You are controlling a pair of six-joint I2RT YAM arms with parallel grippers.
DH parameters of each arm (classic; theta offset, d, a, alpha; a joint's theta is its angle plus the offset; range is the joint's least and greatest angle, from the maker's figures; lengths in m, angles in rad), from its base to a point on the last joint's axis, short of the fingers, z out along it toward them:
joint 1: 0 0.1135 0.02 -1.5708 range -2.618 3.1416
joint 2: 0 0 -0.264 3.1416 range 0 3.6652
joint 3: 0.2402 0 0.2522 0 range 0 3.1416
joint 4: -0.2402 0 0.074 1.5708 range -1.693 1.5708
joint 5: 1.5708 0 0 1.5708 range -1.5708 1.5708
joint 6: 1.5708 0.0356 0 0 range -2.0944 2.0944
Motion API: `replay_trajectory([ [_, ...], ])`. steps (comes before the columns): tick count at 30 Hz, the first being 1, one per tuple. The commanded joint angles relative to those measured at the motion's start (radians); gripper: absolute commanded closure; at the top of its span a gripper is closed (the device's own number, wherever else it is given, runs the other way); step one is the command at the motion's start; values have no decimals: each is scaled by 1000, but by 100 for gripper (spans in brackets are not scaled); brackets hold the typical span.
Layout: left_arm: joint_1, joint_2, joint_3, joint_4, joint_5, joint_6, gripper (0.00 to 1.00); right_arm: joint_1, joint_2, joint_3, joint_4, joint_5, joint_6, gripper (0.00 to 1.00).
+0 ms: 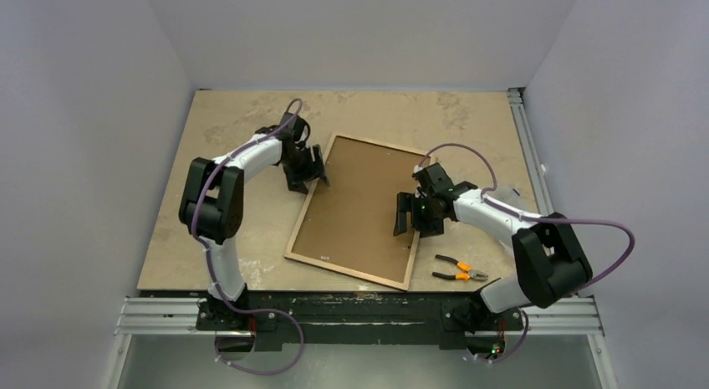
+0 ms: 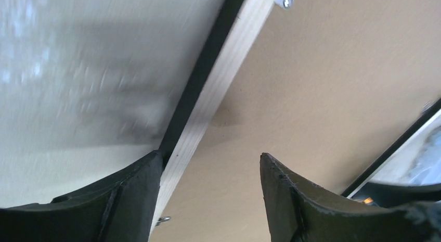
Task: Put the photo into the frame
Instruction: Adjust the photo frame at the center of the board.
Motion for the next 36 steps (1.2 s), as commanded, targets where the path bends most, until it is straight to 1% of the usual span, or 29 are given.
replay_trajectory([
  [1, -40, 107, 255, 30, 156, -18, 35, 109, -75, -31, 18, -63, 104, 24],
  [3, -55, 158, 352, -31, 129, -4, 35, 129, -99, -43, 15, -63, 119, 24],
  [5, -62, 177, 425, -107, 48, 21, 35, 140, -126, -46, 0, -54, 122, 23],
  [7, -63, 141, 427, -178, -73, 40, 33, 141, -148, -36, -32, -32, 112, 21],
  [8, -63, 106, 404, -203, -134, 47, 33, 141, -159, -27, -50, -21, 105, 19],
  [10, -63, 11, 328, -231, -231, 49, 31, 142, -182, -7, -91, 7, 89, 14],
  [12, -63, -101, 221, -242, -276, 35, 30, 141, -200, 14, -114, 20, 76, 12],
  [14, -63, -219, 93, -234, -279, 14, 30, 141, -208, 31, -124, 17, 64, 12],
  [16, -63, -334, -45, -212, -249, -20, 30, 142, -210, 39, -112, -17, 61, 12],
  [19, -65, -490, -254, -165, -200, -110, 32, 141, -204, 49, -98, -17, 63, 12],
  [23, -72, -601, -449, -134, -187, -221, 37, 140, -184, 60, -85, -13, 62, 12],
  [26, -72, -601, -541, -48, -160, -260, 38, 138, -180, 63, -72, -22, 65, 12],
  [30, -71, -513, -542, 24, -150, -285, 39, 138, -179, 76, -83, -14, 63, 13],
  [33, -66, -440, -522, 54, -143, -293, 43, 134, -193, 84, -99, -4, 62, 13],
  [36, -63, -408, -516, 72, -162, -293, 46, 127, -209, 90, -111, 3, 62, 13],
])
